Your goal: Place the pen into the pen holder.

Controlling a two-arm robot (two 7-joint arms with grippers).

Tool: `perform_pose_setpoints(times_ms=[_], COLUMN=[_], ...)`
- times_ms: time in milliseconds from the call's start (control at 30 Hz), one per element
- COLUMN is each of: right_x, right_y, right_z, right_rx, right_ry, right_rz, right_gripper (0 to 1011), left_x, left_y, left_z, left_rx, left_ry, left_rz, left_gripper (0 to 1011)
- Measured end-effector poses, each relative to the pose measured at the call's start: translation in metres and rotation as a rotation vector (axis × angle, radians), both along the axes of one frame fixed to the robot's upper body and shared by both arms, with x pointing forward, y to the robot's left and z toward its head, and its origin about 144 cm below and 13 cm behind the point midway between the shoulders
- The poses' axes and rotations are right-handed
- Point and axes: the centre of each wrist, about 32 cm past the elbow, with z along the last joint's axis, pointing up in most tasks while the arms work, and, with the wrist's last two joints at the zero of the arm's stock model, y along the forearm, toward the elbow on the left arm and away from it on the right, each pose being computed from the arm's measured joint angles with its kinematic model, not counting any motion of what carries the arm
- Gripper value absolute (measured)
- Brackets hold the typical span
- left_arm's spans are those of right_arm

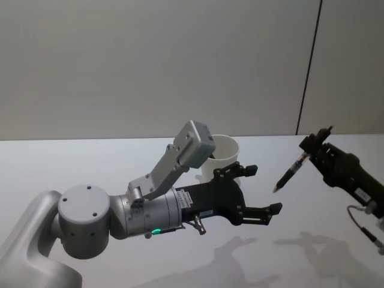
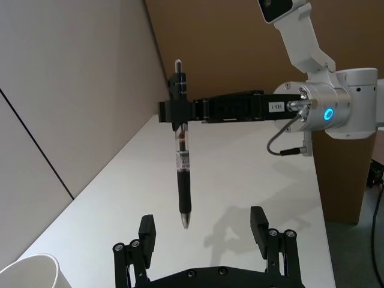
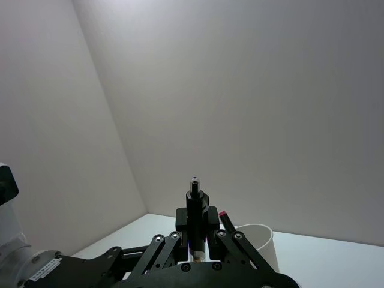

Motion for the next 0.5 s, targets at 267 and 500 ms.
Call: perform_pose_setpoints(times_ms=[267,500], right_x=[0.011,0.025], right_y=[-0.01,-0.015], right_z=[0.01,0.017], right_rx=[-0.047,-0.079], right_ry=[-0.021,-0.036], right_rz=[-0.016,-0.017], right_gripper=[166,166], left_x=[0.0,0.0], left_y=[0.0,0.0], left_z=[0.0,0.0], left_rx=[0.0,0.0], left_ry=[0.0,0.0], left_rz=[0.0,0.0], left_gripper=[1004,1004])
